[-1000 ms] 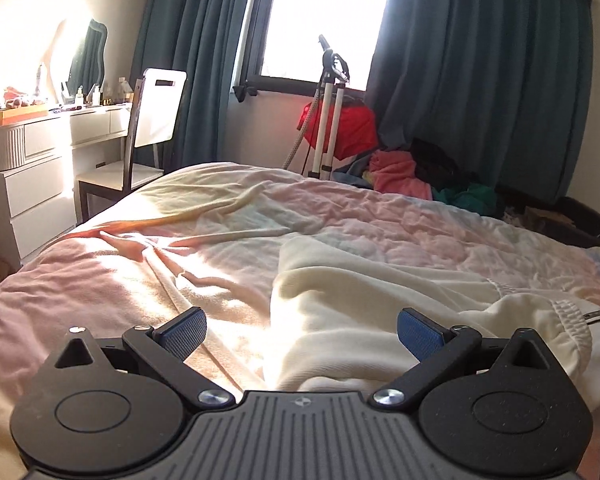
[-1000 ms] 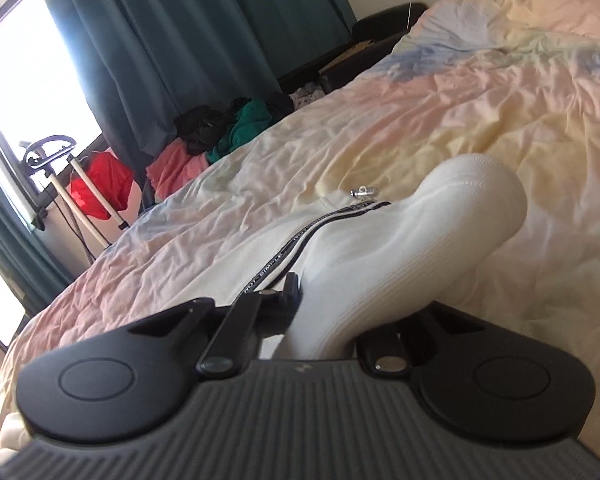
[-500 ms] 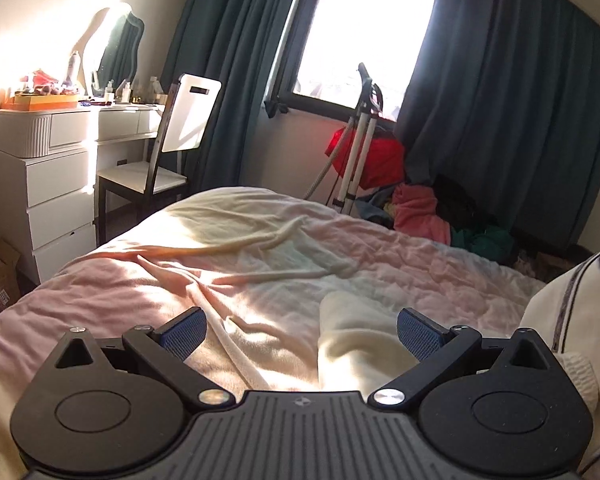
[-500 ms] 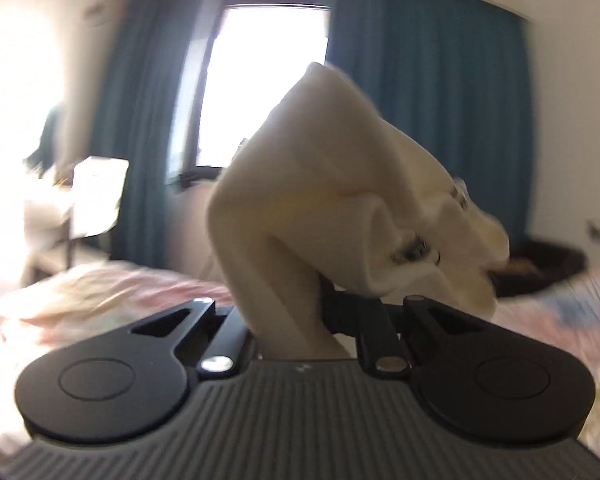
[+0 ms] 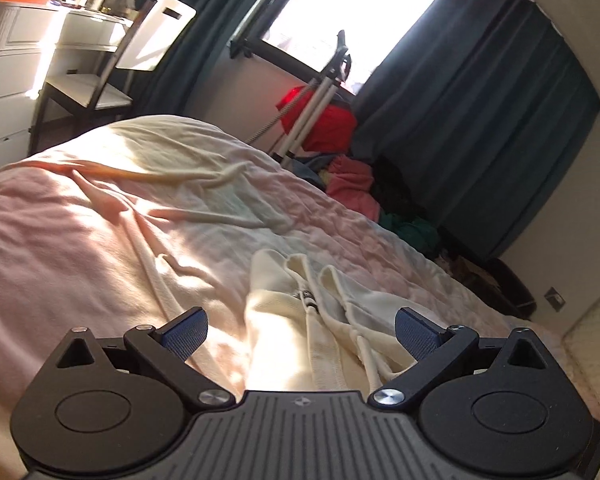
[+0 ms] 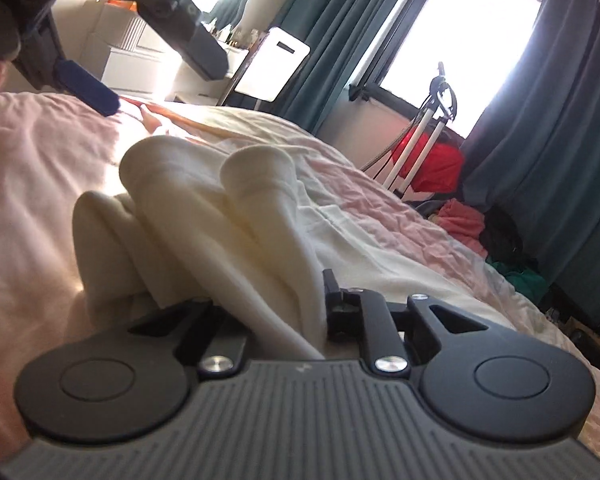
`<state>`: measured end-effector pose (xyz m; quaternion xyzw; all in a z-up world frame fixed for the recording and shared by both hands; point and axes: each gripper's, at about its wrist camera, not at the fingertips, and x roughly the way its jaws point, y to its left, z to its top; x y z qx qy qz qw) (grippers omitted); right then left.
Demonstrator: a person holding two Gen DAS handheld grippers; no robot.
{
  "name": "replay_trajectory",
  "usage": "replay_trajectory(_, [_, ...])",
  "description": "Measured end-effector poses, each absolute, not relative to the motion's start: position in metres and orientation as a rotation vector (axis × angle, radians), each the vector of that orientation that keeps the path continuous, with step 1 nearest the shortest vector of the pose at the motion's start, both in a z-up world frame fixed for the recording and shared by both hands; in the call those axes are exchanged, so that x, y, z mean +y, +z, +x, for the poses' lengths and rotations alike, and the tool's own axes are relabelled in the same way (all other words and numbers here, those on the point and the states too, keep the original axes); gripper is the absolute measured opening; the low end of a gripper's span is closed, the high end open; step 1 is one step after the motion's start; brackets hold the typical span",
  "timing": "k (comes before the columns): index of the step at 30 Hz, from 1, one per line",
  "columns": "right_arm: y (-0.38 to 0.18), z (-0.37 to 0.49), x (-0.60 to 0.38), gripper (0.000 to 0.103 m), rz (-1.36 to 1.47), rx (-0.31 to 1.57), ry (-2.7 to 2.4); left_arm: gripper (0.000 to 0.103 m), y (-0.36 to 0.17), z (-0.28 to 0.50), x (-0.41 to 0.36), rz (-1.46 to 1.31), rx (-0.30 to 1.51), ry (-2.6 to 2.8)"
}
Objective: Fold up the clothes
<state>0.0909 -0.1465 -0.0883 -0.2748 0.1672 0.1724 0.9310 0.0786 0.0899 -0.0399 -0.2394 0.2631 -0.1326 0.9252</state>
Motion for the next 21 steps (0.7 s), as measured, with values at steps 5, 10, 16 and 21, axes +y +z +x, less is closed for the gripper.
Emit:
replay_trajectory(5, [-0.065,0.059,-0.166,0.049,-0.548,0.415,0.442,0.094,-0.044,0.078,0.059,-0.392,0.55,-0.354])
replay_trajectory(10, [-0.04,0.034,-0.219,0.069,-0.275,0.402,0.397,0.078,-0.047,0.082,0.032,-0.279,0.573,-0.35])
replay_trajectory(16, [-0.035,0.056,-0.277,0.069,0.057,0.387,0.134,0.078,-0.049,0.084,0.007,-0.198,0.584,-0.366])
replay_trajectory(21, [-0.06,0.093,-0.327,0.071,0.372,0.487,0.002,0.077,-0.055,0.086,-0.019,-0.082,0.574,-0.385])
